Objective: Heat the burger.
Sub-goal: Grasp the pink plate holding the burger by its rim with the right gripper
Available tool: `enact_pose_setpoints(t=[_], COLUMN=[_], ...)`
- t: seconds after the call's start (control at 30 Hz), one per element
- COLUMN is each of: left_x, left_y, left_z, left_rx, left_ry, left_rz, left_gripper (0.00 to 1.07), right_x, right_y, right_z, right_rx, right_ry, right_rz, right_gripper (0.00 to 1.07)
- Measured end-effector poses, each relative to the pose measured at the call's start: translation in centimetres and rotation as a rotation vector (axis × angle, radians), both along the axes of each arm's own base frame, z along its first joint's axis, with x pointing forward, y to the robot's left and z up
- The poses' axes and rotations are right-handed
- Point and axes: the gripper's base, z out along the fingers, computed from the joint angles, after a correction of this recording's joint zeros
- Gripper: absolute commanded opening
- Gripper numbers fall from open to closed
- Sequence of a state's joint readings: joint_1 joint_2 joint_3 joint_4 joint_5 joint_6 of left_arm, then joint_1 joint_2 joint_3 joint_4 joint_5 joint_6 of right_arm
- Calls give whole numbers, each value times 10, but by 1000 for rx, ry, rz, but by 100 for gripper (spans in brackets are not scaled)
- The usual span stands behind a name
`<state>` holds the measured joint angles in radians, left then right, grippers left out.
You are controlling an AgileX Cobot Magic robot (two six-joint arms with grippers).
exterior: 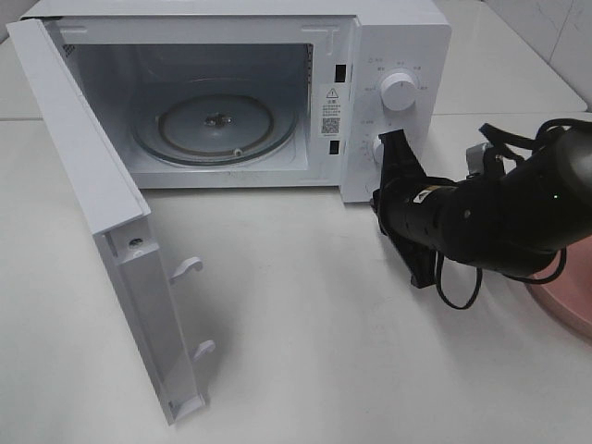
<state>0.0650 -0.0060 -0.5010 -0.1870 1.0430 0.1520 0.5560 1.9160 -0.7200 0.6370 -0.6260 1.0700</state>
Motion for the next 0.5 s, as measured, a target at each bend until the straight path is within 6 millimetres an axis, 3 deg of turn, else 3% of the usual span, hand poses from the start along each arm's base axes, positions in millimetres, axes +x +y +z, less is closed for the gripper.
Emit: enact_pose_setpoints(t=[0.23,0.5], left_x=[0,0], left_y=[0,0], left_z=[0,0], left_rx=[0,0], left_ry=[0,0], left_rz=[0,0], left_gripper=[96,96], right_x=[-14,-36], right_y=[4,7], right_z=[15,38], right_rx=[-92,-290], right_ry=[57,130], right_rz=[201,554], right_gripper=[0,0])
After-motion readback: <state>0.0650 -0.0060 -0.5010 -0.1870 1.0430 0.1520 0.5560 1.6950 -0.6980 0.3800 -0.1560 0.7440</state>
